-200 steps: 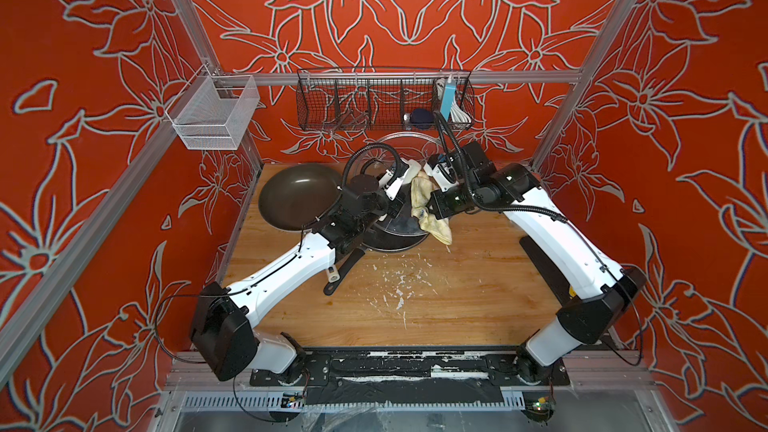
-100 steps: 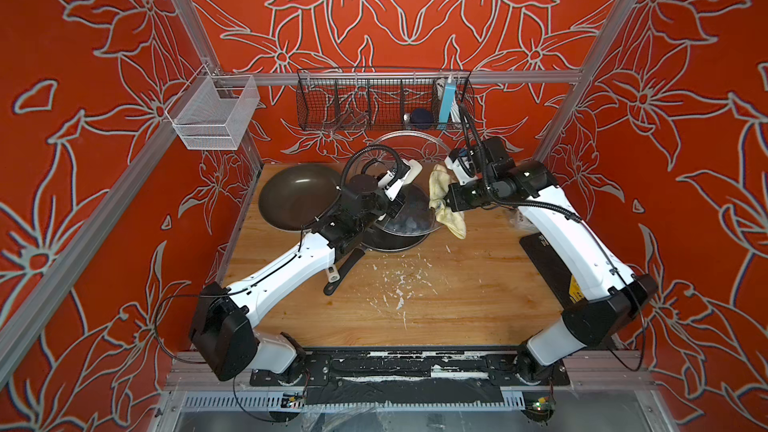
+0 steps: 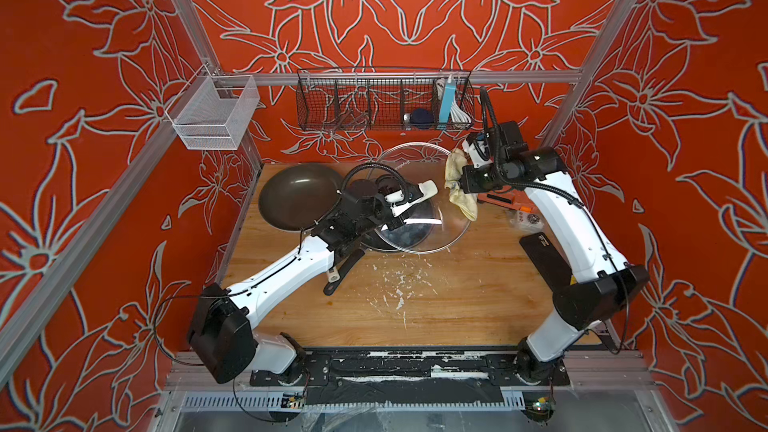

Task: Wipe the pot lid with a cloth
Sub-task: Wipe the pot lid.

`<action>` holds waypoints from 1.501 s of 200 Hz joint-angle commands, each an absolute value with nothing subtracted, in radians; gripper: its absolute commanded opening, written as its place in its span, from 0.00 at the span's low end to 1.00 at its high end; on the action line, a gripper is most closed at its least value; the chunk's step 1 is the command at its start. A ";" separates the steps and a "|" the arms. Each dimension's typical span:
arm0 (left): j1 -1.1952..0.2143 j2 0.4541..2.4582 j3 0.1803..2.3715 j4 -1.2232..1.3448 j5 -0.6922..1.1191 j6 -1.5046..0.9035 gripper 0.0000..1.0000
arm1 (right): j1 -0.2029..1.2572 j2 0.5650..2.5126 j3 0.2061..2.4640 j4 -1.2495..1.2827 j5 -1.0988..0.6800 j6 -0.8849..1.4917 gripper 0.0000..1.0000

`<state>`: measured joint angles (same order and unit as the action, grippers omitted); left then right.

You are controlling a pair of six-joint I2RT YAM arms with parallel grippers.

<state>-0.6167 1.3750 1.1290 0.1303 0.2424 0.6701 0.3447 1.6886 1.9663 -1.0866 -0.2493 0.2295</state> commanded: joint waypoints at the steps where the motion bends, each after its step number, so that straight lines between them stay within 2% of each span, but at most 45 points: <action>1: -0.626 1.255 1.183 0.384 0.409 0.793 0.00 | 0.345 1.747 2.047 -1.101 -0.268 0.199 0.00; 102: -0.627 1.252 1.184 0.349 0.453 0.870 0.00 | 0.564 2.009 2.432 -1.218 -0.296 0.123 0.00; 137: -0.627 1.253 1.184 0.348 0.450 0.871 0.00 | 0.601 2.046 2.470 -1.224 -0.319 0.134 0.00; 169: -0.627 1.255 1.183 0.346 0.446 0.869 0.00 | 0.590 2.032 2.477 -1.230 -0.244 0.137 0.00; 216: -0.627 1.255 1.174 0.355 0.427 0.860 0.00 | 0.522 1.954 2.402 -1.219 -0.189 0.151 0.00; 300: -0.627 1.263 1.161 0.380 0.375 0.816 0.00 | 0.378 1.704 2.045 -1.102 -0.167 0.195 0.00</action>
<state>-0.6235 1.3605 1.1290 0.0483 0.3729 0.8108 0.4129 1.7752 2.1246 -1.1191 -0.1993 0.1738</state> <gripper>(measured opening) 0.412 0.095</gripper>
